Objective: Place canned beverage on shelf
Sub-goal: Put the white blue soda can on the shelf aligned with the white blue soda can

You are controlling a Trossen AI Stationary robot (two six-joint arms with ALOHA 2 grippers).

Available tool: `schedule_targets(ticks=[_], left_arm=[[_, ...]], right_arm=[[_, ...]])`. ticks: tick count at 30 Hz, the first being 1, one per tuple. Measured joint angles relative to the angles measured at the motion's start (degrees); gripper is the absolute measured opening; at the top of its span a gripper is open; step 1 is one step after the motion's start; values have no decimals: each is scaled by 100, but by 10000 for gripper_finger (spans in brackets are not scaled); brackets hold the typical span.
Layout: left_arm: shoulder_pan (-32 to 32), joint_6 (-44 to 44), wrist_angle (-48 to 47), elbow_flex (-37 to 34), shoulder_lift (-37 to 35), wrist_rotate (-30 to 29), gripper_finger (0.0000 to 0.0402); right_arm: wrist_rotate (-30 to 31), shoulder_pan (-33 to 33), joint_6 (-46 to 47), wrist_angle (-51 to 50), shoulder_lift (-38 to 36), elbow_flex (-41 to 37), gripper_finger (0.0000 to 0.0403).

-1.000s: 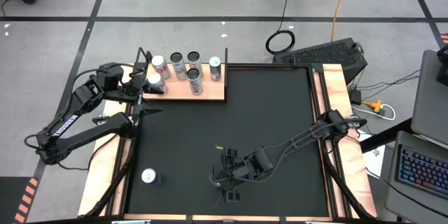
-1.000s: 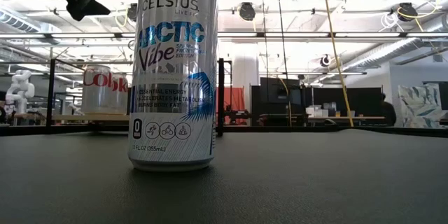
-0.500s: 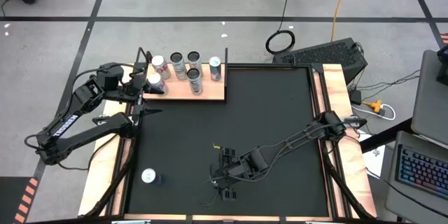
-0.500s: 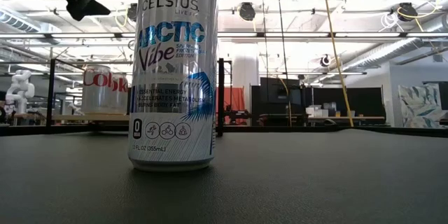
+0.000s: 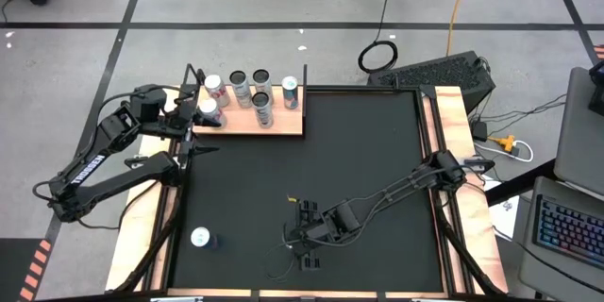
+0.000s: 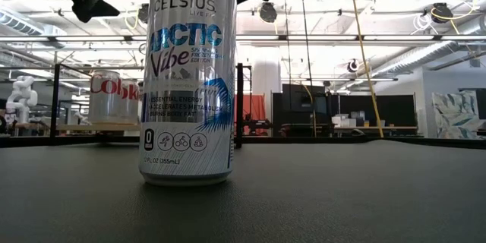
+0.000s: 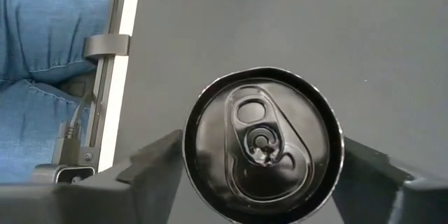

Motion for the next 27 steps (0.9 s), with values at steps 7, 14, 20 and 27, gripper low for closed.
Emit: schedule_targets(ticks=[7,14,20,27], left_arm=[[0,-7,0,0,0,0,382],[0,-9,0,0,-1,0,382],[0,-11,2,0,0,0,382],[0,-50,2,0,0,-1,382]], right_arm=[[25,-100,248,15,-4,2,224],[-1,-308,461,15,-7,4,218],[29,-584,381,101,-20,4,216],[-118,-1048,-451,256,-21,450,216]])
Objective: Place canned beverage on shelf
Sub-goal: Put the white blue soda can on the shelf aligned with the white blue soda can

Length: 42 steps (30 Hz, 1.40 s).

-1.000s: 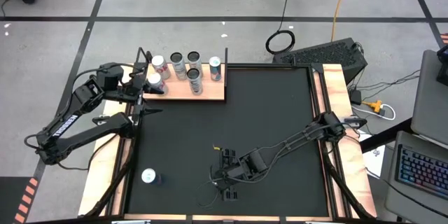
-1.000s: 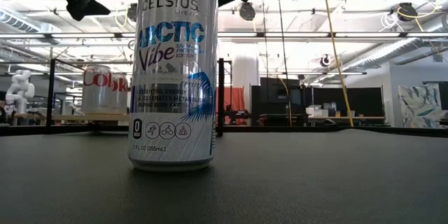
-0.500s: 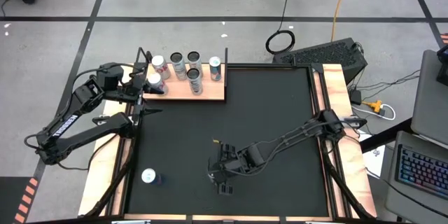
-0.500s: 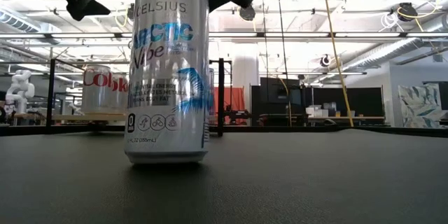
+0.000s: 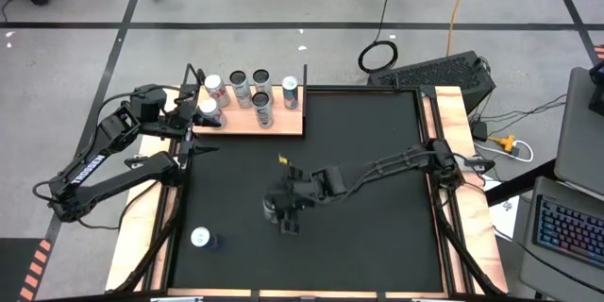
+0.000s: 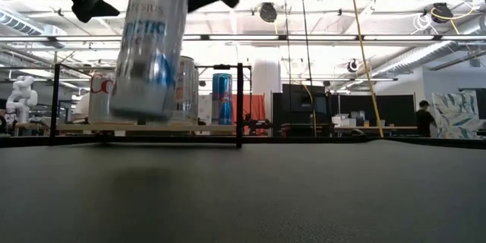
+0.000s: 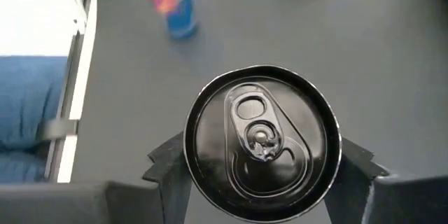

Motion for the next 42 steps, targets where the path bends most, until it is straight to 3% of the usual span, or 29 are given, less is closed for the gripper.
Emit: schedule_targets(ticks=[12,28,42], left_arm=[[0,1,0,0,0,1,382],[0,2,0,0,0,1,382],[0,4,0,0,0,-1,382]], right_arm=[[12,-927,-1639,-182,-14,1117,216],[-2,-2000,-3099,1550,-10,1131,217],[-322,-2518,-3298,2467,-3,1131,217]])
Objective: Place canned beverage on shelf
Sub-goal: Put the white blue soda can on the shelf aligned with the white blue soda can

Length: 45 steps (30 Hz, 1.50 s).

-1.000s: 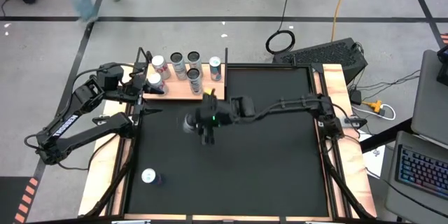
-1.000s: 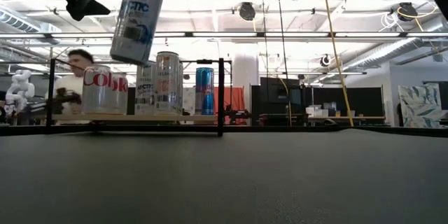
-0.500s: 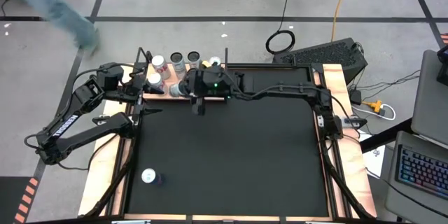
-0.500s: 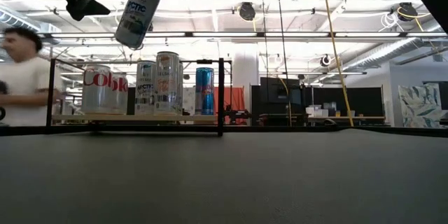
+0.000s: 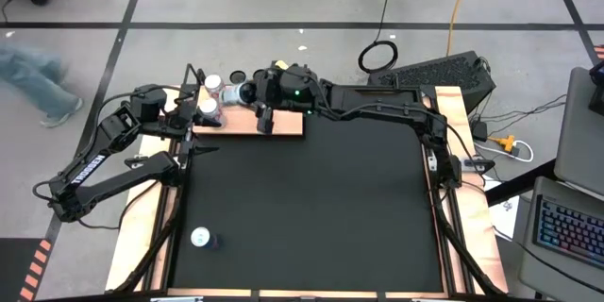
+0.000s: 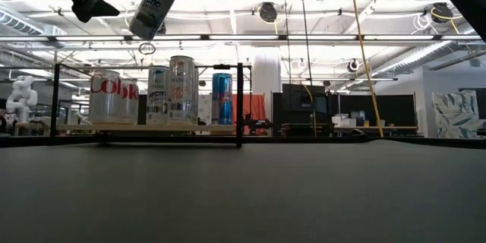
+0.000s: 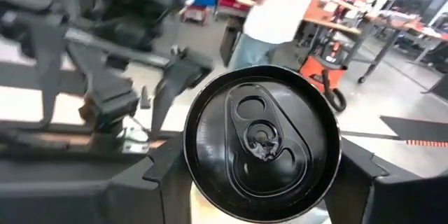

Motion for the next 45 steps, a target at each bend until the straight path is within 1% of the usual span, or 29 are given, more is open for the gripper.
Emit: schedule_targets(ticks=[3,6,8,11,15,17,20,26,29,31,35,41,45], left_arm=[[0,2,12,0,5,-77,382],[0,28,37,0,54,-502,382],[0,38,41,0,97,-849,382],[0,42,45,0,174,-1214,382],[0,50,62,0,349,-1516,382],[0,46,62,0,471,-1542,382],[0,50,52,0,602,-1541,382],[2,54,50,0,767,-1544,382],[0,54,50,0,850,-1572,382],[-4,54,53,0,904,-1597,382],[0,52,172,0,1051,-1635,382],[0,56,349,0,1324,-1637,382],[0,293,352,0,1510,-1639,382]], right_arm=[[-16,-89,246,-6,-7,2,217],[-297,-141,300,-151,57,2,217],[-464,-127,269,-235,109,0,217],[-754,-106,187,-259,153,0,217],[-1046,-136,-199,-427,222,7,217],[-1070,-150,-375,-650,304,4,217],[-1127,-226,-423,-633,397,-2,217],[-1255,-419,-441,-327,528,1,217],[-1455,-501,-406,-340,602,-4,217],[-1460,-518,-328,-104,656,-4,217],[-1493,-527,-258,-7,680,2,217],[-1468,-500,-248,-70,739,0,217],[-1455,-500,-206,-107,764,0,217]])
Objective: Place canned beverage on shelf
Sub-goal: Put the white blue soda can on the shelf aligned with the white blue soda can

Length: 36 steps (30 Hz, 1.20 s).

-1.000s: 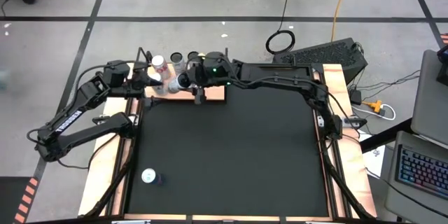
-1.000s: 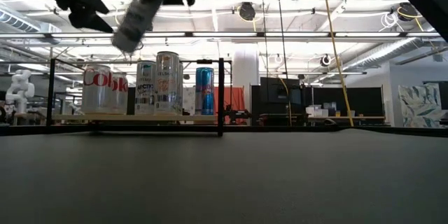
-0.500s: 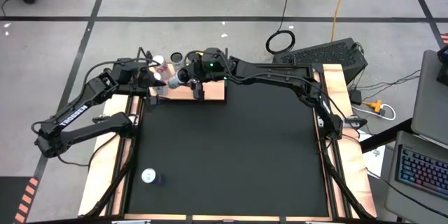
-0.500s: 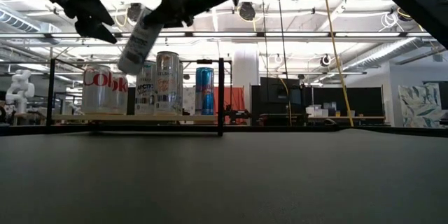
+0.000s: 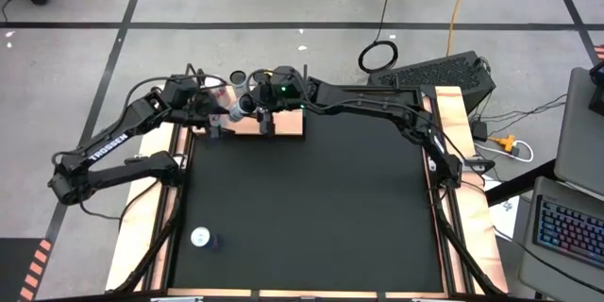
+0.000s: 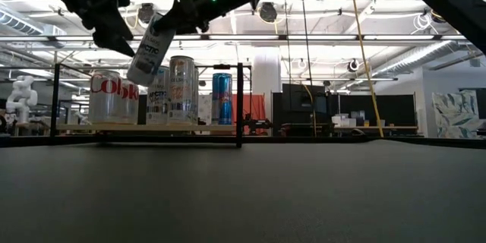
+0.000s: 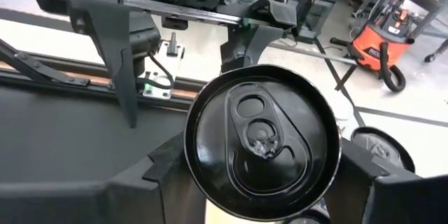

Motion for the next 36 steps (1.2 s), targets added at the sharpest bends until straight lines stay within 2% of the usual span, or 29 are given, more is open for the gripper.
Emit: schedule_targets(ticks=[8,16,25,36], left_arm=[[-4,50,66,-2,220,-26,382],[-5,71,109,-2,229,-695,382],[0,19,120,0,270,-724,382],[0,23,165,2,691,-728,382]], right_arm=[[-235,11,115,-93,56,0,217],[-403,26,220,-249,4,0,217],[-354,31,221,238,4,0,217],[-352,22,228,486,4,0,217]])
